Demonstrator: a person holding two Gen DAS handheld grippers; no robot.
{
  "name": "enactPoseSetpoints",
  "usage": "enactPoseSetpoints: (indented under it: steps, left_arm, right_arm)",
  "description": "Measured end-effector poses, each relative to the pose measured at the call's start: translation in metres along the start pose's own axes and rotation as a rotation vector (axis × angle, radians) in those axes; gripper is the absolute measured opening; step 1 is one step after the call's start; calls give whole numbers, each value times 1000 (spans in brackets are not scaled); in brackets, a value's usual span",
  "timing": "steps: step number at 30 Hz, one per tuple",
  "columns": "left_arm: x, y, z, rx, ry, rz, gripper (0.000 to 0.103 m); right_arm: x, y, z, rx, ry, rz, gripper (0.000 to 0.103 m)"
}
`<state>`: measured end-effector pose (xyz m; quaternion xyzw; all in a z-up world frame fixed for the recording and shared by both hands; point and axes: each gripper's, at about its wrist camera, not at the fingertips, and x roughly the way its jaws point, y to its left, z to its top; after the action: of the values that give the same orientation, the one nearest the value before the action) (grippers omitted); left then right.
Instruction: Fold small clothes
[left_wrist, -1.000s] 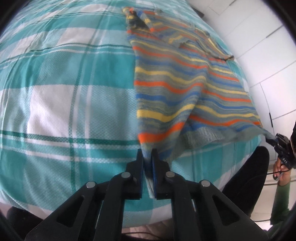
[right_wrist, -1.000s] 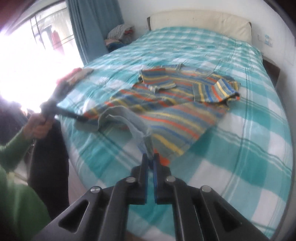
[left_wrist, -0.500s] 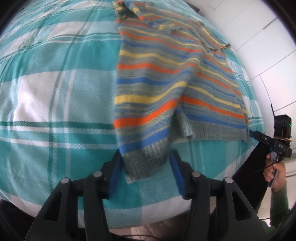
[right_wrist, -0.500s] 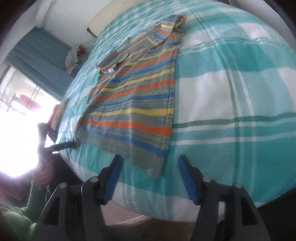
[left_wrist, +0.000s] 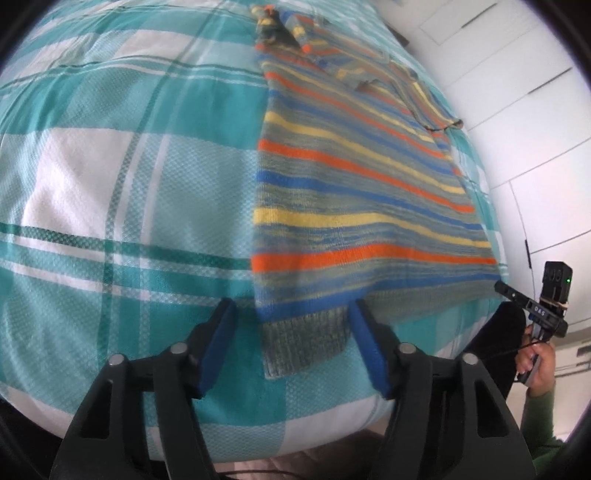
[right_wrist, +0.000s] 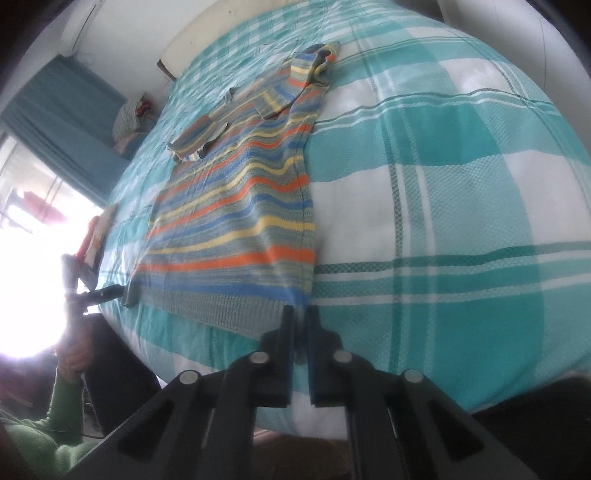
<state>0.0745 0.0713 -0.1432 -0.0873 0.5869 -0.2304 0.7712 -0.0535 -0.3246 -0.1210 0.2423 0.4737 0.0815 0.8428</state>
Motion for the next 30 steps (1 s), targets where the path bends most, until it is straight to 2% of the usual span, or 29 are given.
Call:
enactPoseSetpoints:
  steps: [1, 2, 6, 10, 13, 17, 23, 27, 30]
  left_arm:
    - [2, -3, 0, 13, 4, 26, 22]
    - [6, -6, 1, 20, 15, 40, 8]
    - [-3, -20, -4, 50, 2, 110, 6]
    - [-43, -34, -14, 121, -42, 116, 5]
    - [-55, -39, -20, 148, -49, 132, 5]
    - [-48, -31, -27, 152, -17, 167, 5]
    - [-12, -8, -33, 57, 52, 163, 5]
    - [-8, -6, -36, 46, 37, 170, 6]
    - [-6, -5, -41, 32, 18, 174, 6]
  right_arm:
    - [2, 0, 0, -9, 3, -3, 6]
    - [4, -2, -3, -15, 4, -5, 6]
    - [-5, 0, -5, -17, -21, -47, 5]
    - [-36, 19, -8, -62, -41, -95, 5]
    - [-45, 39, -11, -117, -30, -125, 5]
    - [-38, 45, -18, -134, 12, -143, 5]
    - [-10, 20, -32, -63, 79, -157, 5]
    - [22, -2, -41, -15, 133, -177, 4]
    - [29, -9, -44, 1, 127, -179, 4]
